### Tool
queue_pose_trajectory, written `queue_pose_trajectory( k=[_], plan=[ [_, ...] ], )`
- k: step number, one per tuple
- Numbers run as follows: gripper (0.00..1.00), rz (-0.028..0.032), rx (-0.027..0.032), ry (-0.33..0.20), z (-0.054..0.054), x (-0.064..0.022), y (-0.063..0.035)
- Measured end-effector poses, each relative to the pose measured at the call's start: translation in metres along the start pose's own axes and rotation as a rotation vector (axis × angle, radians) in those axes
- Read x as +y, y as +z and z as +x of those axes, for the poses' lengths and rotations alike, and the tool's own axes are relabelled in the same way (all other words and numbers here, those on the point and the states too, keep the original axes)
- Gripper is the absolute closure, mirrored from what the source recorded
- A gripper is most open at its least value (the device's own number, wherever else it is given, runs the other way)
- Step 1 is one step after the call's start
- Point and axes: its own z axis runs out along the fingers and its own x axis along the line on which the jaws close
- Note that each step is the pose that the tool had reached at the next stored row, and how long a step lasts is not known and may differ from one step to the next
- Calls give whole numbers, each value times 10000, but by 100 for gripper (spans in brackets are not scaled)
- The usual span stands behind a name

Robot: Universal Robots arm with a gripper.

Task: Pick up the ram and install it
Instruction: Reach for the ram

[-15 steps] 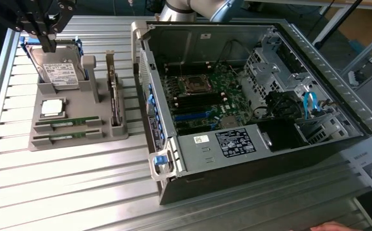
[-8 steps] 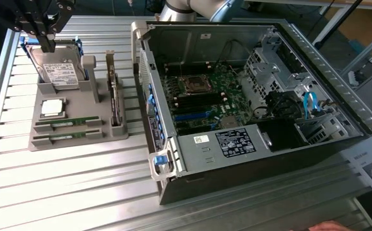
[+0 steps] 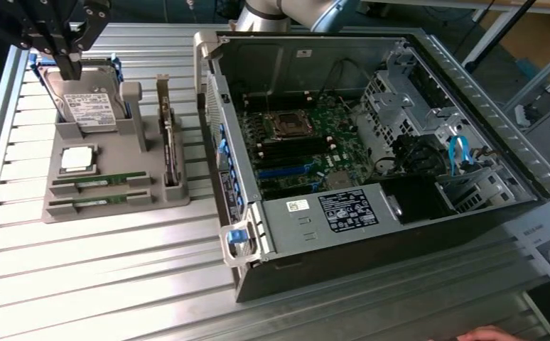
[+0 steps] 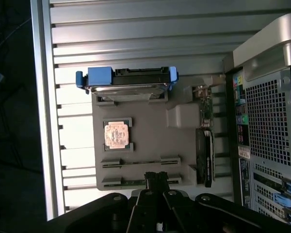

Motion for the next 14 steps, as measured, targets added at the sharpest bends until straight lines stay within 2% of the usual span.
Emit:
queue_pose_trajectory(
  k=[14],
  plan=[
    [90, -1, 0, -1, -10, -128, -5]
  ],
)
